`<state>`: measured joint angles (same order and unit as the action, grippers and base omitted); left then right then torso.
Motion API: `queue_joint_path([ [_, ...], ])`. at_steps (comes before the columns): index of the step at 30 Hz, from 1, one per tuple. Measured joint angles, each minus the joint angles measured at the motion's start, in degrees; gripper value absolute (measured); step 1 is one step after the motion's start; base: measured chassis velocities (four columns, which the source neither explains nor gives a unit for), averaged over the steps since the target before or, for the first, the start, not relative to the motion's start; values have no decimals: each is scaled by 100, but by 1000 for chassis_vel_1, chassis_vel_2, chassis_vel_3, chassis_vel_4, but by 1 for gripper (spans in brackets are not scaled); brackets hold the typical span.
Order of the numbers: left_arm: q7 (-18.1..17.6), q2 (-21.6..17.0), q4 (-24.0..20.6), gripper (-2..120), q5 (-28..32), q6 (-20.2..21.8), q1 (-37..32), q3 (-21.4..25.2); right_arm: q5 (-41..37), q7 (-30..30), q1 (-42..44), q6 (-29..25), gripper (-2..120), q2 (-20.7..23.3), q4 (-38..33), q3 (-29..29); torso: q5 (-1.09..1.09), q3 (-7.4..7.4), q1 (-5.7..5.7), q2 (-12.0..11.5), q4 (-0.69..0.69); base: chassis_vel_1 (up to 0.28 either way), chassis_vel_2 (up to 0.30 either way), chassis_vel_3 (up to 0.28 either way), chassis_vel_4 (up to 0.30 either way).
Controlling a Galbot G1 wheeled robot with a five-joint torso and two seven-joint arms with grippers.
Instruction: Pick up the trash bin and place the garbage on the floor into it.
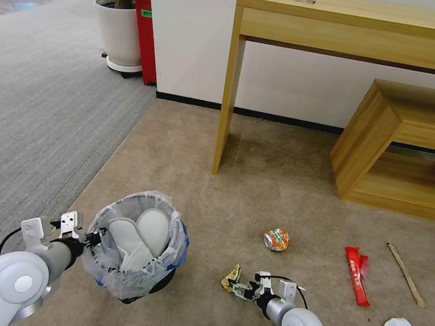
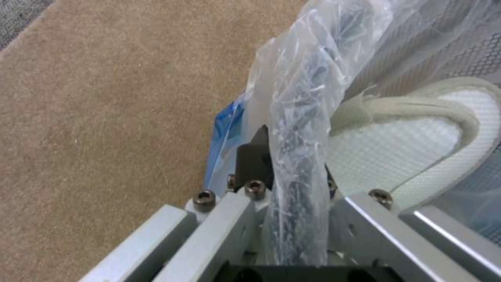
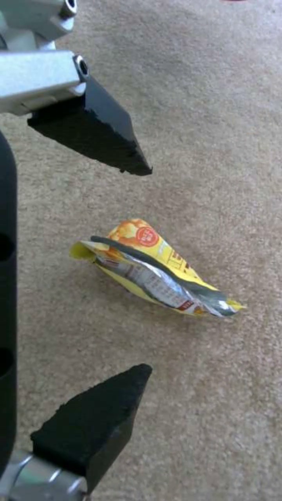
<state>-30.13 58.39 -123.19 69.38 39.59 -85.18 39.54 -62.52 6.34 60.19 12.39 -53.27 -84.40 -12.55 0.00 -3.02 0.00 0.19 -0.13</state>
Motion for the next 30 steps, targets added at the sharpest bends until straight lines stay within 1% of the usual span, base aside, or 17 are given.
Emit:
queue_joint_path([
  [12,1,-5,31,1,10,-2,28,-8,7,4,-37,-16,94,-29,53,-44,0,0,0,0,0,0,0,0,0],
  [15,3,-7,31,1,13,-4,28,-9,10,12,-70,-29,92,-69,104,-69,0,0,0,0,0,0,0,0,0],
  [30,6,-3,23,1,15,-12,-1,13,36,22,-278,-100,89,-206,318,-225,-1,0,0,0,0,0,0,0,0],
])
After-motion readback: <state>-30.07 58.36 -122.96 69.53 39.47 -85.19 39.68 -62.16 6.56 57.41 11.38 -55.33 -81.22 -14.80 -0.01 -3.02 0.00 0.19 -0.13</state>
